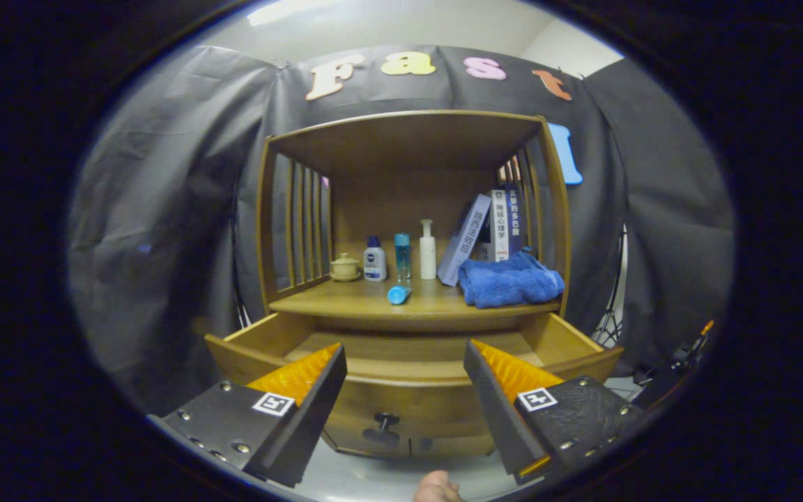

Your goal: Pull open the drawer, take out the items inside it, and place them on the countertop above the cabinet.

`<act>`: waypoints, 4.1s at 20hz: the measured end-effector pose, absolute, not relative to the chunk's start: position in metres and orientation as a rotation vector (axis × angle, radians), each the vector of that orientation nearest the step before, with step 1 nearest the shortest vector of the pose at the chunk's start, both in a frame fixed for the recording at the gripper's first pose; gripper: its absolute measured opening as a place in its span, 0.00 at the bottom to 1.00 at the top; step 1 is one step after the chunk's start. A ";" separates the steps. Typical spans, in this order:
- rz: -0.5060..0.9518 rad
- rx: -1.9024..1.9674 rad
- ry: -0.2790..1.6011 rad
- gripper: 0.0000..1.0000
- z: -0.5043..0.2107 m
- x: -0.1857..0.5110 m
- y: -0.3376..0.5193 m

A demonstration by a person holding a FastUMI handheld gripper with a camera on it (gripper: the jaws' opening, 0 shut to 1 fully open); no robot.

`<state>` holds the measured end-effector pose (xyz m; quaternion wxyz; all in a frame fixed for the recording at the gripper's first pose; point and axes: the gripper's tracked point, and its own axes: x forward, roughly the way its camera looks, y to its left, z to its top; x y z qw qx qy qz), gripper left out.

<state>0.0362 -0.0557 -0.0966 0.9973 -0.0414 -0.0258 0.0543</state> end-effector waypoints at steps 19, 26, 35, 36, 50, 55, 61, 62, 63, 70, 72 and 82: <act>-0.043 -0.004 0.057 1.00 -0.208 0.087 -0.058; -0.021 -0.041 0.015 1.00 -0.201 0.090 -0.050; -0.010 -0.070 -0.099 1.00 -0.196 0.143 -0.051; -0.008 -0.070 -0.112 1.00 -0.195 0.149 -0.051; 0.006 -0.146 -0.285 1.00 -0.190 0.212 -0.044; -0.001 -0.152 -0.218 1.00 -0.188 0.233 -0.043; 0.005 -0.164 -0.114 1.00 -0.177 0.225 -0.038; 0.001 -0.168 -0.125 1.00 -0.165 0.217 -0.039; 0.000 -0.167 -0.128 1.00 -0.154 0.204 -0.037; 0.007 -0.030 -0.026 1.00 -0.085 0.108 -0.018; 0.005 -0.053 -0.040 1.00 -0.060 0.082 -0.020; -0.025 0.004 -0.083 1.00 0.028 -0.027 -0.030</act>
